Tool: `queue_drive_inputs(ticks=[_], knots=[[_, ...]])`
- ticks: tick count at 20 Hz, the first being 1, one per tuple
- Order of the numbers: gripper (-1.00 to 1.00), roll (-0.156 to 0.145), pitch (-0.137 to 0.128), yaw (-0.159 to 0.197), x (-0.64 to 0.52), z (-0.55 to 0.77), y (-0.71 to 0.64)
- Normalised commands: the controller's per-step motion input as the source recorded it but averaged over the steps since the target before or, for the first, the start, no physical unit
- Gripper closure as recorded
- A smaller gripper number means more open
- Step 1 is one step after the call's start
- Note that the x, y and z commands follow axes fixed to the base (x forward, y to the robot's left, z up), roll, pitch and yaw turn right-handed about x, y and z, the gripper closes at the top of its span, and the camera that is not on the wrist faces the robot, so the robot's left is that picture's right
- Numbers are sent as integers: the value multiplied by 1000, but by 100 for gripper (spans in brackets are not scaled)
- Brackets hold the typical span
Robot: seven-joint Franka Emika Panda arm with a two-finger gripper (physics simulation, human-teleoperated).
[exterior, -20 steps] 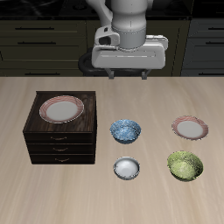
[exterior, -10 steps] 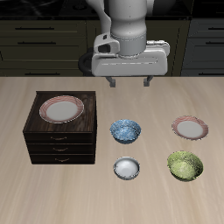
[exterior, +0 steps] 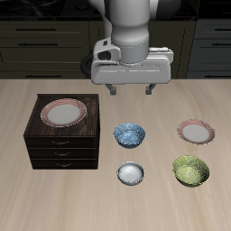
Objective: Place the white bowl onto the plate that is on top of the cabinet
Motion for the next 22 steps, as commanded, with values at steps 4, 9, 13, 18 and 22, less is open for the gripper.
queue_drive_inputs(ticks=[4,9,13,18,22], knots=[[-100,9,-16,-27,169,13,-44],[-100,-13,5,-19,161,-18,-6],[-100,-19,0,-19,185,15,7],[-100,-7,0,-24,101,21,18],[-100,-2,-3,20,98,-67,58]])
